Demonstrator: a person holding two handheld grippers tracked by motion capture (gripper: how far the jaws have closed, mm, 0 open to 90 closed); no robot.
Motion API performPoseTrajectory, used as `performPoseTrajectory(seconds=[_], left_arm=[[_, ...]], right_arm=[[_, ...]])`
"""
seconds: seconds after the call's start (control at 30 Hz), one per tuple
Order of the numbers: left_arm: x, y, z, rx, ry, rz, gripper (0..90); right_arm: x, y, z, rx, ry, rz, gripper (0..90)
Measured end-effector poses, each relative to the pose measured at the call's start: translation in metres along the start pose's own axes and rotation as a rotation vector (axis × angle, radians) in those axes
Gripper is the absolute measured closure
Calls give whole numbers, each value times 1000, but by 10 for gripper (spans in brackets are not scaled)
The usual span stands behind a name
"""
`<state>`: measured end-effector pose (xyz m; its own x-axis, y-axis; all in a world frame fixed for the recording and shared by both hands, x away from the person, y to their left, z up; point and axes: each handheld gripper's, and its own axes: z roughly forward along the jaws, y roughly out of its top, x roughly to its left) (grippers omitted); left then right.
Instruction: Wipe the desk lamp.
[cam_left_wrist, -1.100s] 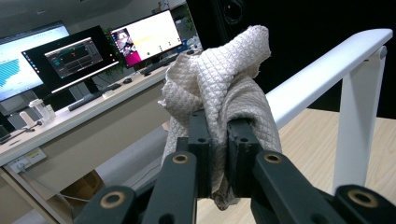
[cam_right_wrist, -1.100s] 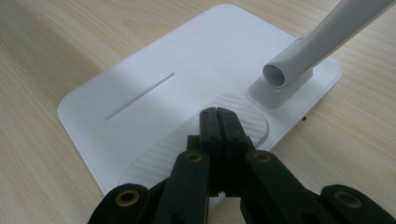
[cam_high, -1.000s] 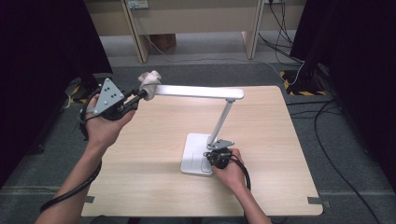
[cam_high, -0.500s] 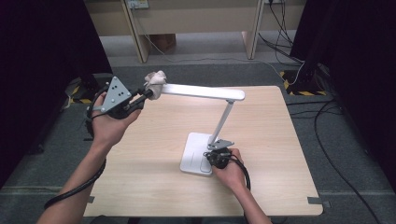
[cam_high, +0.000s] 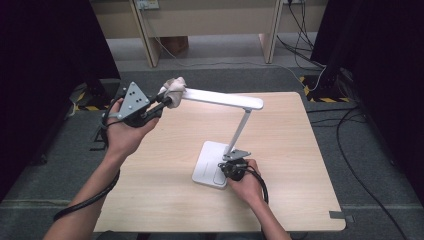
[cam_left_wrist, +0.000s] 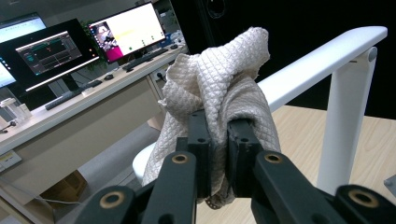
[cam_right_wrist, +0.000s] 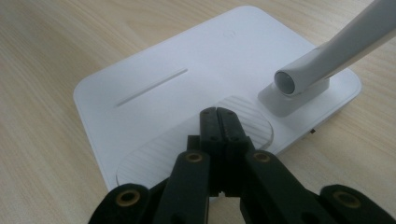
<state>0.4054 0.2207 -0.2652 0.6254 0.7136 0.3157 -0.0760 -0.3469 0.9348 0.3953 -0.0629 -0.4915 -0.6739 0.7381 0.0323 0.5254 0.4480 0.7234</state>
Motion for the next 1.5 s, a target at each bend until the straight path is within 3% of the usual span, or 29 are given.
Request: performPoseTrajectory(seconds=[0.4, 0.5, 0.6, 0.7, 0.8, 0.87, 0.9, 0.93, 0.97, 1.23, 1.5], left_arm=[[2, 1, 5, 13, 4, -12, 818], [4, 0, 5, 14, 4, -17, 818], [6, 0, 5, 14, 10, -21, 818], [7, 1, 6, 17, 13, -20, 818], [7, 1, 7, 17, 18, -25, 818], [6, 0, 8, 21, 21, -29, 818], [7, 1, 9, 23, 26, -33, 818], [7, 1, 9, 23, 26, -33, 818], [8, 2, 10, 24, 30, -37, 818], [12, 7, 18, 32, 61, -61, 818], [13, 7, 28, 50, 56, -57, 815]], right_arm=[[0, 1, 0, 2, -1, -6, 898], [-2, 1, -6, 8, -25, -6, 790], [-10, 1, -26, -118, -65, 83, 711], [-20, 2, -45, -197, -127, 128, 612], [-28, 7, -57, -274, -168, 134, 524], [-31, 10, -60, -301, -172, 129, 515], [-33, 18, -65, -348, -173, 117, 494], [-33, 18, -65, -348, -173, 117, 494], [-34, 25, -68, -387, -172, 98, 473], [-40, 40, -69, -445, -166, 42, 415], [-43, 46, -71, -473, -195, 0, 489]])
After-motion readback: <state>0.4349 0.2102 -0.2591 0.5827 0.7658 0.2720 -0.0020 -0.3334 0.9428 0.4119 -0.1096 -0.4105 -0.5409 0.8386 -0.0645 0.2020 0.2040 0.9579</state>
